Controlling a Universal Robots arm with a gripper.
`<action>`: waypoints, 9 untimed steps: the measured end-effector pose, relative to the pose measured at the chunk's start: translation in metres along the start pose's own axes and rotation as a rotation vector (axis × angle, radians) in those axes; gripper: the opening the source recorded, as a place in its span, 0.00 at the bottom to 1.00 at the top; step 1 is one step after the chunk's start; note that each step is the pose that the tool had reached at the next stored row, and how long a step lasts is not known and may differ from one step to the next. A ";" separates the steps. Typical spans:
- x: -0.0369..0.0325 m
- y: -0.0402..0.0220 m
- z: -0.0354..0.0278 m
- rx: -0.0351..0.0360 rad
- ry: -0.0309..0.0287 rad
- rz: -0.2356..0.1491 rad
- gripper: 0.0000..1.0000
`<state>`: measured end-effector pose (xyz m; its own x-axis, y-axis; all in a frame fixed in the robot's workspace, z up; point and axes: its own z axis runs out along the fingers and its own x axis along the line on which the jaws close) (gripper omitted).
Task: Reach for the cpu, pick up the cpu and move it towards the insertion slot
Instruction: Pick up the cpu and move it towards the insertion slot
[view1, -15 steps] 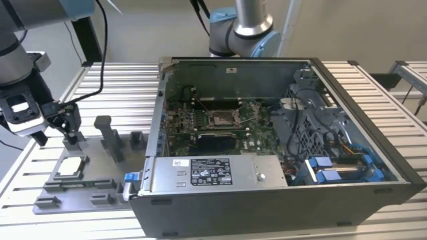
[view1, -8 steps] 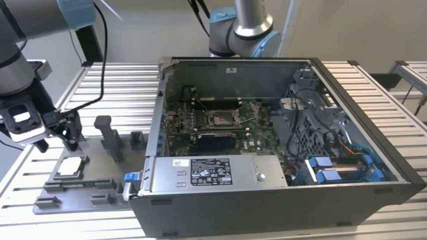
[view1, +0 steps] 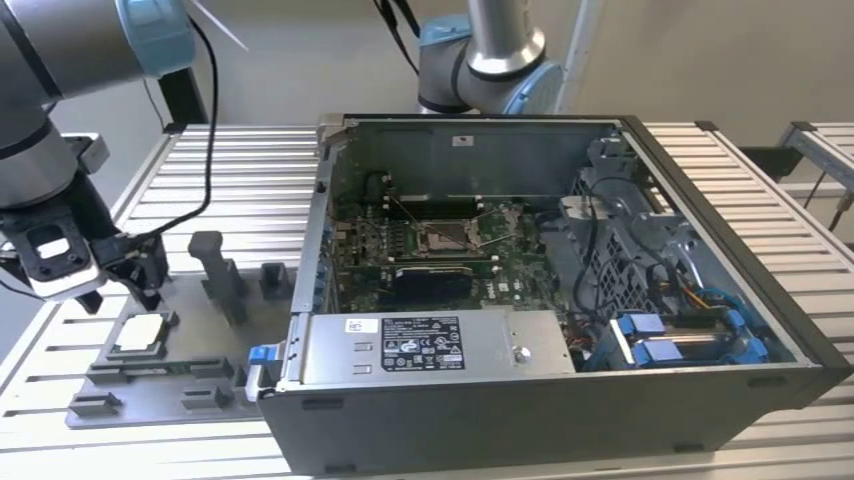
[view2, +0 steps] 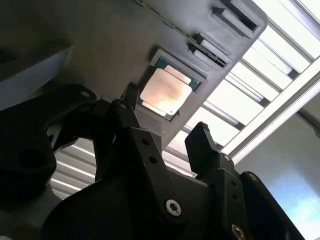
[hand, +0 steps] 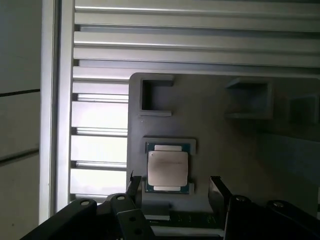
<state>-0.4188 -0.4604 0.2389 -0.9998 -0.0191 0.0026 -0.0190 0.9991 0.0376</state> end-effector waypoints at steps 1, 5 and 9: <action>0.0002 -0.0002 0.0017 0.0000 0.0000 0.000 1.00; 0.0032 -0.0009 0.0090 -0.0001 -0.0016 0.000 1.00; 0.0040 -0.0018 0.0164 0.0000 -0.0016 0.000 1.00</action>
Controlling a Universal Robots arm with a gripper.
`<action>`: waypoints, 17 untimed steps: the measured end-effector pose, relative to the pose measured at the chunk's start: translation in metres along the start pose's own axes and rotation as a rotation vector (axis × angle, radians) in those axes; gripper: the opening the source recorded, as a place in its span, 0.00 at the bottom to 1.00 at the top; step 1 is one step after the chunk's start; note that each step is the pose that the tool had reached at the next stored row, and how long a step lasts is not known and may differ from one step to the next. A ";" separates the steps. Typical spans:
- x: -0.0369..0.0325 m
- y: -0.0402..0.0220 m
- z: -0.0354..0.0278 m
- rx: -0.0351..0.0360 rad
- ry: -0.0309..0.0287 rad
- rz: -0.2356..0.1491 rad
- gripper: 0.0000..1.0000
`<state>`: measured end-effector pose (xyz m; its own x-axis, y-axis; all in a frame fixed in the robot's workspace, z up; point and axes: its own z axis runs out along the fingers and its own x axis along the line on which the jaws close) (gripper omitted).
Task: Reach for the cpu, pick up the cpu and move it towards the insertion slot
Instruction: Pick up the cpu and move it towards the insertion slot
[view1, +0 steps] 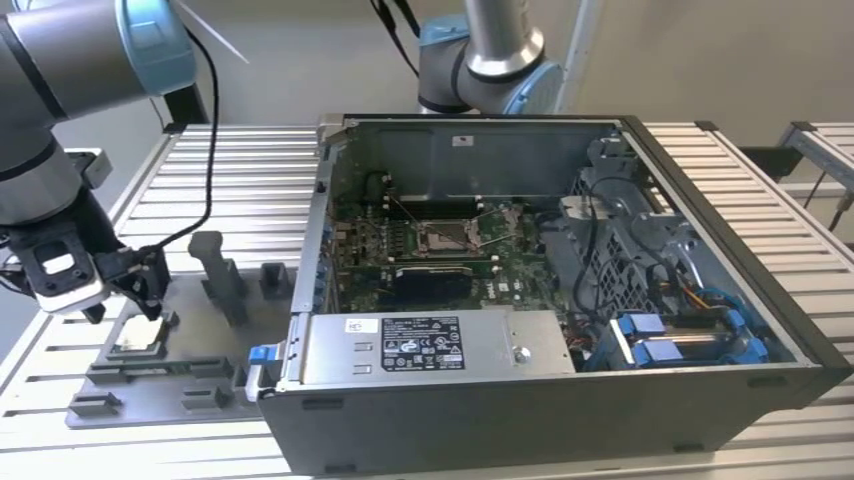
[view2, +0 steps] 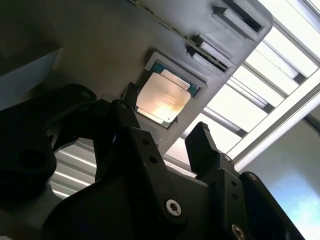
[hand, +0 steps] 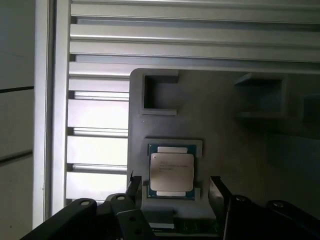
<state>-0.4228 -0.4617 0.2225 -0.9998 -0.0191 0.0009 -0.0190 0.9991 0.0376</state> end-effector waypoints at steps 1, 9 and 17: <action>0.0002 -0.0002 0.0018 0.0000 0.0000 0.000 1.00; 0.0009 -0.0010 0.0148 0.0000 -0.0005 0.000 1.00; 0.0015 -0.0013 0.0242 0.0000 -0.0017 0.000 1.00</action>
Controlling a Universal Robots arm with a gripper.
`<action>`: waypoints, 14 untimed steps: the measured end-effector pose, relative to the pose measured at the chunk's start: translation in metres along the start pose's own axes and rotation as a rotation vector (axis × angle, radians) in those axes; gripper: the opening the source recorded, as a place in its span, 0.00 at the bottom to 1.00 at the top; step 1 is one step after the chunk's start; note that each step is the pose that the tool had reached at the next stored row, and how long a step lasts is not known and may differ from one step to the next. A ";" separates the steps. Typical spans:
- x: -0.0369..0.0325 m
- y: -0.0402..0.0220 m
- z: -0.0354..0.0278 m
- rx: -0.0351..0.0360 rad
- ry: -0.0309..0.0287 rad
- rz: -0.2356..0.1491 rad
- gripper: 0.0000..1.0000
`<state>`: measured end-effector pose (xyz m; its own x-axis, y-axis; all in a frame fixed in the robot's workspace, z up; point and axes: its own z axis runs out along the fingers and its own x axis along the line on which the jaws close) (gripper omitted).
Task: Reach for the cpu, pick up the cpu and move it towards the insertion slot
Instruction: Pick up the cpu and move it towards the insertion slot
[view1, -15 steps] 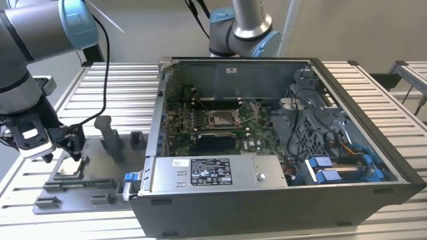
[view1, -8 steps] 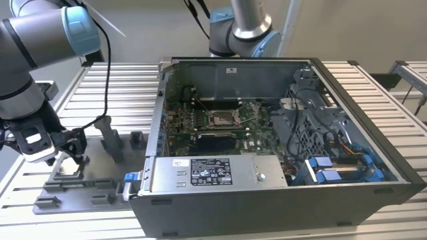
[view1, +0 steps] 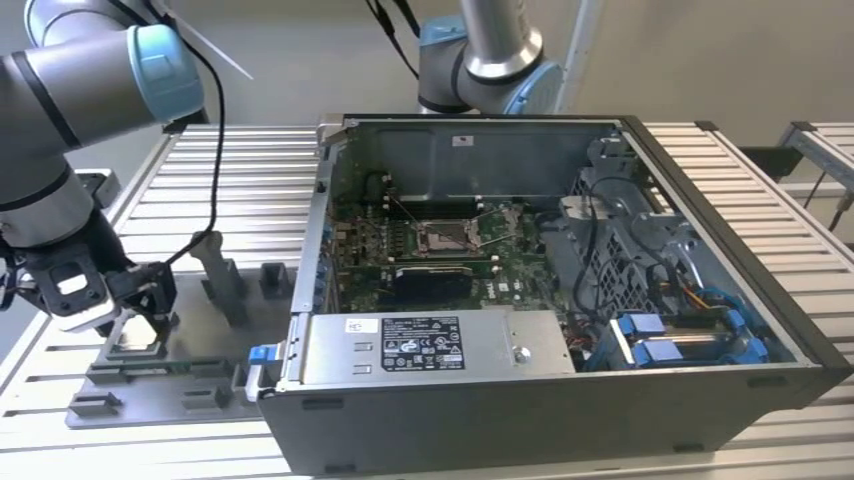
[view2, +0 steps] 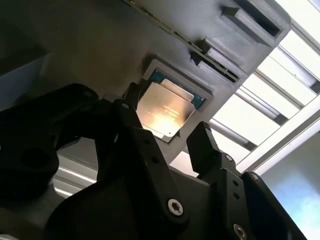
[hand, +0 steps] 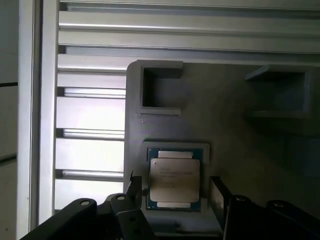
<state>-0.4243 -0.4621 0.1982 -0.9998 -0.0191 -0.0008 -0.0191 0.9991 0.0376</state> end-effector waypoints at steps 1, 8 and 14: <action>0.0000 -0.0001 0.0011 0.0000 -0.0001 0.000 1.00; 0.0002 -0.0003 0.0079 0.0002 -0.0001 0.000 1.00; 0.0002 0.0006 0.0095 0.0001 -0.0002 0.000 1.00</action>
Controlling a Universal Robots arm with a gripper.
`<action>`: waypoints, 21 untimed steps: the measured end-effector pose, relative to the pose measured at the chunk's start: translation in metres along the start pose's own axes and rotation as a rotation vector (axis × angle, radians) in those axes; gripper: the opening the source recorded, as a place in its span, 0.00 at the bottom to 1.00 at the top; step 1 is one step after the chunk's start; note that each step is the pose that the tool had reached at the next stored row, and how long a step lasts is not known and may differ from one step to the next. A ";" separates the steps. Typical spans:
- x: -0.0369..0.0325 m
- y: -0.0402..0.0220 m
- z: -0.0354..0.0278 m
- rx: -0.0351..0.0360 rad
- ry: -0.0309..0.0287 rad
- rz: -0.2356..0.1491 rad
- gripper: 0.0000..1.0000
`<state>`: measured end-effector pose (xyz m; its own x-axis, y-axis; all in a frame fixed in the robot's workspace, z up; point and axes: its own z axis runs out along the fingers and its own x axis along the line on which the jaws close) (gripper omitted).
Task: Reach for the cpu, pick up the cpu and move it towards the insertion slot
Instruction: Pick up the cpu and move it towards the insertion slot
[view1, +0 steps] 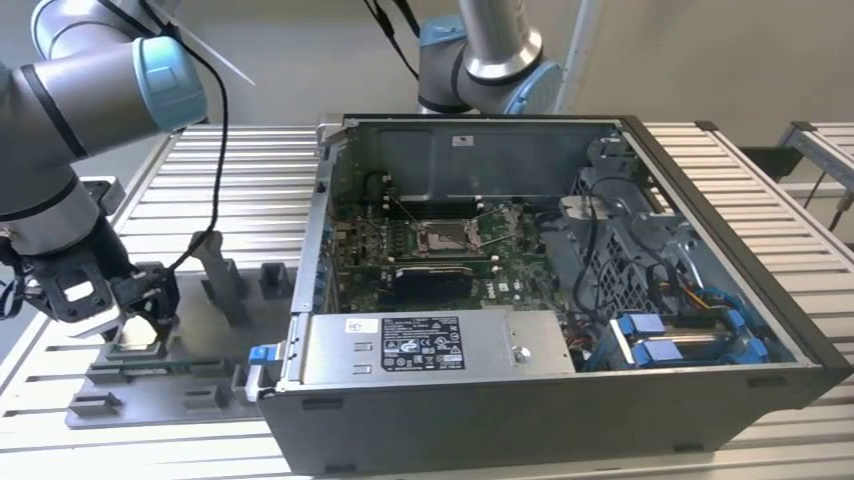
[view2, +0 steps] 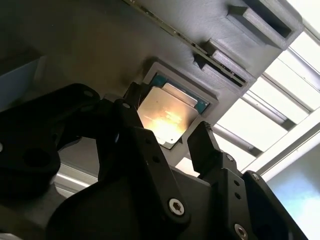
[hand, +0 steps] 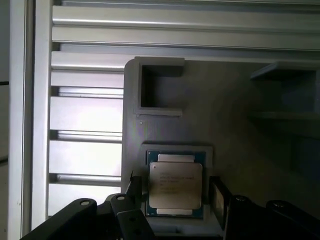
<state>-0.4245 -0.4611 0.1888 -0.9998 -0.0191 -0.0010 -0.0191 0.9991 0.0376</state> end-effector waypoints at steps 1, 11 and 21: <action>0.0000 0.0003 0.0003 -0.0001 -0.0001 0.000 1.00; 0.0003 0.0032 0.0037 -0.0001 0.0000 0.000 1.00; 0.0003 0.0038 0.0038 0.0000 0.0000 0.000 1.00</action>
<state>-0.4248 -0.4573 0.1852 -0.9998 -0.0191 -0.0010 -0.0191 0.9991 0.0376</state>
